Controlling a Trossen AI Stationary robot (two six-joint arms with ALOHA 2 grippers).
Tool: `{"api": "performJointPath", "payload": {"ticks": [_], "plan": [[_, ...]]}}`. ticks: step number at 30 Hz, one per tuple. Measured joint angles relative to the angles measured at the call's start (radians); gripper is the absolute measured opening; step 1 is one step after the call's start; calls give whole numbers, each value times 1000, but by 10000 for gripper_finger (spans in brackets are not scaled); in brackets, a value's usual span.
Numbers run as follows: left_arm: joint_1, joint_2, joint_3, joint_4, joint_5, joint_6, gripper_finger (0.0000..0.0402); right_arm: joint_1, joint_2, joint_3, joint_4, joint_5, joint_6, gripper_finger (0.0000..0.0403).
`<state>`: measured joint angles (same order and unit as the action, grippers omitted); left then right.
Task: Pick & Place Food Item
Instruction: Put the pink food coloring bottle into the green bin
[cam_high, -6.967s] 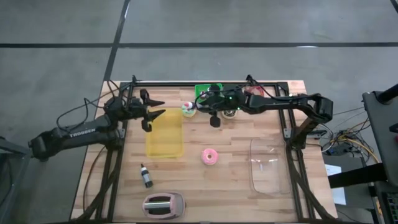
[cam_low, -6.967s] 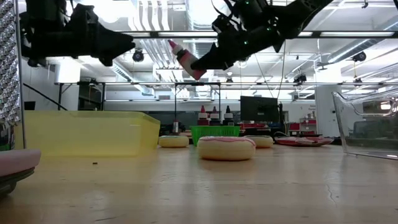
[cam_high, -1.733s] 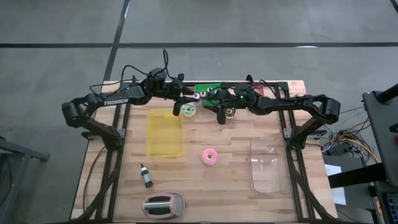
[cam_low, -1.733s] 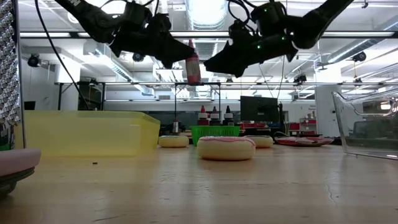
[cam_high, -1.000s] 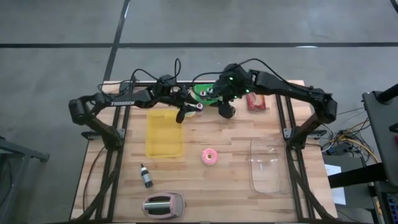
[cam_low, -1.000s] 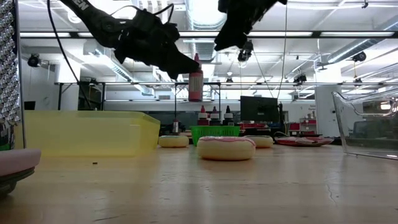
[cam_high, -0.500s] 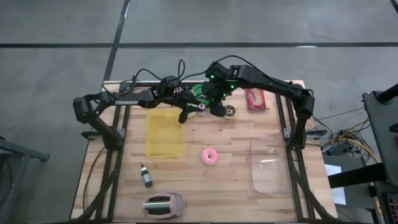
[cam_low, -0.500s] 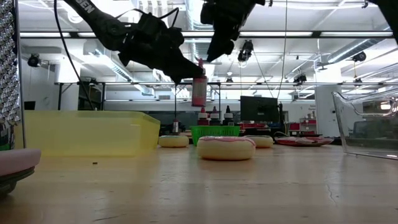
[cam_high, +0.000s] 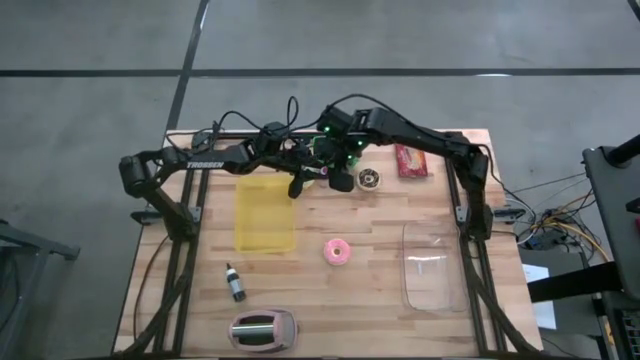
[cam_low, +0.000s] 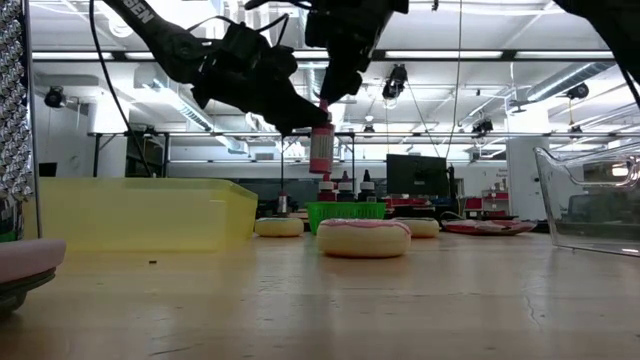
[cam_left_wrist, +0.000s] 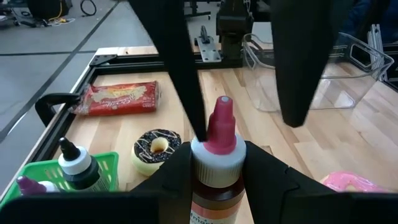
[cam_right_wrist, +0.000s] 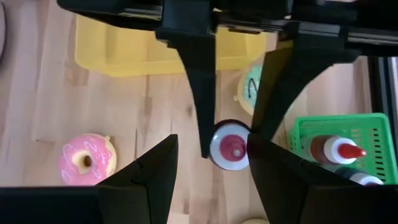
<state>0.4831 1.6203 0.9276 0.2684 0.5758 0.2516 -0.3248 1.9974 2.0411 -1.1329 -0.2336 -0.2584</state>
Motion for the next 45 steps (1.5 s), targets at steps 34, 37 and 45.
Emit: {"api": "performJointPath", "payload": {"ticks": [34, 37, 45], "plan": [[0, 0, 0, 6, -3, 3, 105, 3, 7, -1, -4, 56, -34, 29], [0, 0, 0, 6, 1, 3, 105, 8, 7, -1, -5, 56, -41, 23], [-1, 1, 0, 8, 3, 3, 105, 22, 9, -1, -15, 57, -63, 19]]}}
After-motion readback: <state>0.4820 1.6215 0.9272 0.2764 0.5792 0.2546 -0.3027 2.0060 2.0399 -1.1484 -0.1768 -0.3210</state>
